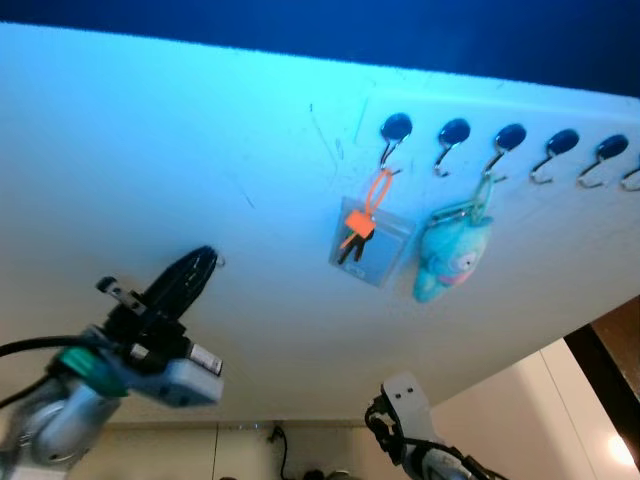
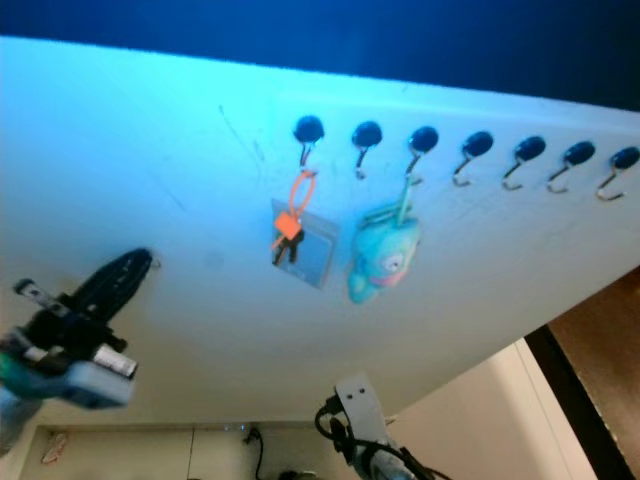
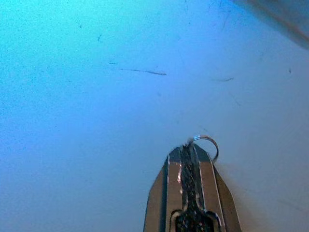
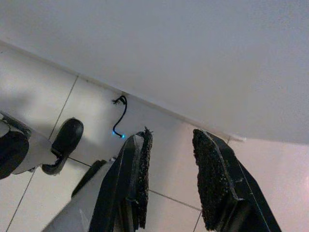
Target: Hang keys on a hook
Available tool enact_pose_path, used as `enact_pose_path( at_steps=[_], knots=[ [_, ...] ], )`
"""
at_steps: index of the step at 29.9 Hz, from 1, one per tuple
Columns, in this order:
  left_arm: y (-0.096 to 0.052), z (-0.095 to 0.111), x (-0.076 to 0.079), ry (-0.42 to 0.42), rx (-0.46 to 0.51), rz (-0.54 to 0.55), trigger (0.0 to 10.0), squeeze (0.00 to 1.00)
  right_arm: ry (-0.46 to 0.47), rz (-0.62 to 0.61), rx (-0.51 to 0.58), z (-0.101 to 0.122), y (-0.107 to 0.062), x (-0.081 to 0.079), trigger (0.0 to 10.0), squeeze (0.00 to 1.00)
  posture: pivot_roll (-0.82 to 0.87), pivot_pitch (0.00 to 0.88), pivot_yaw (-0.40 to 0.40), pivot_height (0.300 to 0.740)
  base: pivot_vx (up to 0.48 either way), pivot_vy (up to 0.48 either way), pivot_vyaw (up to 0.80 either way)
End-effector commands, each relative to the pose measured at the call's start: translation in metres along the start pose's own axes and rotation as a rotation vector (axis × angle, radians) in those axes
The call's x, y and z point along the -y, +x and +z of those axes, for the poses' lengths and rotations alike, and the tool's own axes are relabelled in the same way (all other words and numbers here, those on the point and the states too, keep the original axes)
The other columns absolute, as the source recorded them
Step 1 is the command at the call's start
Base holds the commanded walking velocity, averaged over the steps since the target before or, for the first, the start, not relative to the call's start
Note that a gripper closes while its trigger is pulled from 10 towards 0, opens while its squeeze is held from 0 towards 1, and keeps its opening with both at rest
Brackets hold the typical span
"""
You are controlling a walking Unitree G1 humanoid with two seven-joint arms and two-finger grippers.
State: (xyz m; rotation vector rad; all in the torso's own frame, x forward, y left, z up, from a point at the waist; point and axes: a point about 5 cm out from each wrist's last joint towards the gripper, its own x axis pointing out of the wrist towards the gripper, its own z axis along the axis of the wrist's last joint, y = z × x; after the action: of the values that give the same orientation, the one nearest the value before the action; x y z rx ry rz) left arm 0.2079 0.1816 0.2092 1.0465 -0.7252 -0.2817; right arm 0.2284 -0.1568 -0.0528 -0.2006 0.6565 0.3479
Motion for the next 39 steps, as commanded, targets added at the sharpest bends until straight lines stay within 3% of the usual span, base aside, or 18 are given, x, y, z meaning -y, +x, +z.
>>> enact_pose_path(
  at_steps=[1,2,3,4,6,9,11,13,14,15,17,18,20,25,27,30,39],
  knots=[
    [0.001,0.005,-0.006,0.035,0.037,-0.002,10.0,0.00,0.002,0.007,-0.032,-0.006,-0.001,-0.002,10.0,0.00,0.13,0.096,-0.093,0.740,0.000,0.000,0.00],
    [0.001,0.005,-0.006,0.035,0.037,-0.002,10.0,0.00,0.002,0.007,-0.032,-0.006,-0.001,-0.002,10.0,0.00,0.13,0.096,-0.093,0.740,0.000,0.000,0.00],
    [0.004,0.011,-0.020,0.111,0.082,0.047,10.0,0.00,-0.002,0.011,-0.030,-0.004,0.000,-0.002,10.0,0.00,0.14,0.098,-0.091,0.740,0.000,0.000,0.00],
    [0.004,0.011,-0.020,0.111,0.082,0.047,10.0,0.00,-0.002,0.011,-0.030,-0.004,0.000,-0.002,10.0,0.00,0.14,0.098,-0.091,0.740,0.000,0.000,0.00],
    [0.013,0.022,-0.046,0.281,0.160,0.203,10.0,0.00,-0.011,0.017,-0.032,-0.003,0.000,-0.002,10.0,0.00,0.15,0.101,-0.099,0.740,0.000,0.000,0.00],
    [0.019,0.025,-0.055,0.319,0.185,0.267,10.0,0.00,-0.019,0.022,-0.037,-0.004,0.000,-0.002,10.0,0.00,0.15,0.101,-0.106,0.740,0.000,0.000,0.00],
    [0.044,0.033,-0.064,0.349,0.262,0.343,10.0,0.00,-0.039,0.034,-0.052,-0.006,-0.001,-0.002,10.0,0.00,0.17,0.096,-0.126,0.740,0.000,0.000,0.00],
    [0.044,0.033,-0.064,0.349,0.262,0.343,10.0,0.00,-0.039,0.034,-0.052,-0.006,-0.001,-0.002,10.0,0.00,0.17,0.096,-0.126,0.740,0.000,0.000,0.00],
    [0.058,0.038,-0.068,0.357,0.316,0.369,10.0,0.00,-0.046,0.038,-0.057,-0.006,-0.001,-0.002,10.0,0.00,0.17,0.094,-0.127,0.740,0.000,0.000,0.00],
    [0.058,0.038,-0.068,0.357,0.316,0.369,10.0,0.00,-0.046,0.038,-0.057,-0.006,-0.001,-0.002,10.0,0.00,0.17,0.094,-0.127,0.740,0.000,0.000,0.00],
    [0.081,0.049,-0.074,0.360,0.424,0.387,10.0,0.00,-0.051,0.039,-0.057,-0.004,0.000,-0.002,10.0,0.00,0.16,0.092,-0.130,0.740,0.000,0.000,0.00],
    [0.081,0.049,-0.074,0.360,0.424,0.387,10.0,0.00,-0.051,0.039,-0.057,-0.004,0.000,-0.002,10.0,0.00,0.16,0.092,-0.130,0.740,0.000,0.000,0.00],
    [0.095,0.060,-0.072,0.346,0.532,0.361,10.0,0.00,-0.056,0.041,-0.055,-0.002,0.001,-0.002,10.0,0.00,0.16,0.097,-0.132,0.740,0.000,0.000,0.00],
    [0.103,0.067,-0.068,0.346,0.612,0.337,10.0,0.00,-0.061,0.044,-0.056,-0.002,0.002,-0.002,10.0,0.00,0.16,0.103,-0.132,0.740,0.000,0.000,0.00],
    [0.107,0.076,-0.061,0.346,0.701,0.297,10.0,0.00,-0.062,0.047,-0.064,-0.005,0.000,-0.003,10.0,0.00,0.15,0.107,-0.131,0.740,0.000,0.000,0.00],
    [0.106,0.082,-0.054,0.345,0.781,0.241,10.0,0.00,-0.063,0.048,-0.077,-0.010,-0.002,-0.003,10.0,0.00,0.15,0.112,-0.131,0.740,0.000,0.000,0.00],
    [0.103,0.088,-0.041,0.345,0.858,0.133,10.0,0.00,-0.067,0.046,-0.092,-0.015,-0.004,-0.002,10.0,0.00,0.15,0.121,-0.137,0.740,0.000,0.000,0.00]
  ],
)
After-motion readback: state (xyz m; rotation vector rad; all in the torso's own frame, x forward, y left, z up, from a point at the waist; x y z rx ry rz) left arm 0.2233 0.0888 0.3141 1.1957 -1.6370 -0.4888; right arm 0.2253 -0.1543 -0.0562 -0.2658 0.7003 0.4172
